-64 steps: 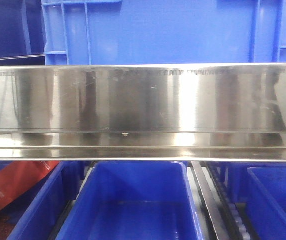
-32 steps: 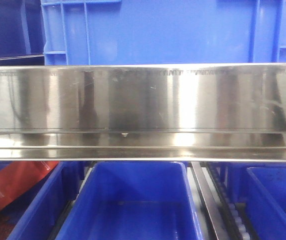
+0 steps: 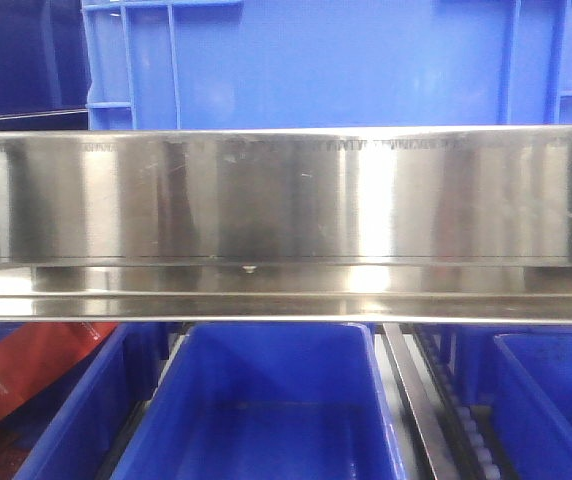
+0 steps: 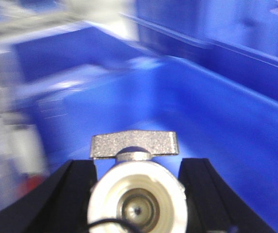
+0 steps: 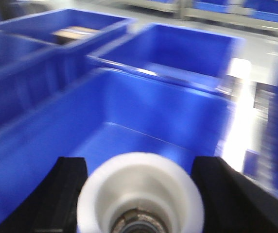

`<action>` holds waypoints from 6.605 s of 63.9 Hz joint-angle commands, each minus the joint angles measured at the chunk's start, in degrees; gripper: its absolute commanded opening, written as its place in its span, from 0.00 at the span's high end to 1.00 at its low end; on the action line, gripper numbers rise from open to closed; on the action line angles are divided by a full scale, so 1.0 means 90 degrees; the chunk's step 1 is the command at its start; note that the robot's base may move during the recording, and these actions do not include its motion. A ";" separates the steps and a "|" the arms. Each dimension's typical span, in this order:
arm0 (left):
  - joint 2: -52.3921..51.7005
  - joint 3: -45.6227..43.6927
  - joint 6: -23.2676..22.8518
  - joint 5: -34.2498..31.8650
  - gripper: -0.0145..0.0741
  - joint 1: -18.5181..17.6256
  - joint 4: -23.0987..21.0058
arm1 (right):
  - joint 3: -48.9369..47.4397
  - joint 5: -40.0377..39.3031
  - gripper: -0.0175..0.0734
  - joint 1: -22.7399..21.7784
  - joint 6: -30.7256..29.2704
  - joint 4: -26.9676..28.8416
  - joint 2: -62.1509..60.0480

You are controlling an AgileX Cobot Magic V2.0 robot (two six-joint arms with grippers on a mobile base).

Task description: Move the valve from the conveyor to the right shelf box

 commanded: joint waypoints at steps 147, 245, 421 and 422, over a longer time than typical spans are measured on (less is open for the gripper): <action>-0.1537 0.1591 -0.0900 0.0167 0.96 0.1086 0.0322 | 0.3184 -0.1977 0.98 -0.0288 0.0134 -0.0219 -0.1861; -0.8336 0.9546 -0.1362 -0.4196 0.96 0.1086 0.0893 | 0.8440 -0.3138 0.98 -0.0288 0.0134 -0.0542 -0.6994; -0.9434 1.1934 -0.1362 -0.5188 0.96 0.2729 0.0998 | 1.1162 -0.5134 0.98 -0.2390 0.1117 -0.1191 -0.8313; -0.9434 1.1934 -0.1362 -0.5188 0.96 0.2729 0.0998 | 1.1162 -0.5162 0.98 -0.2390 0.1117 -0.1191 -0.8313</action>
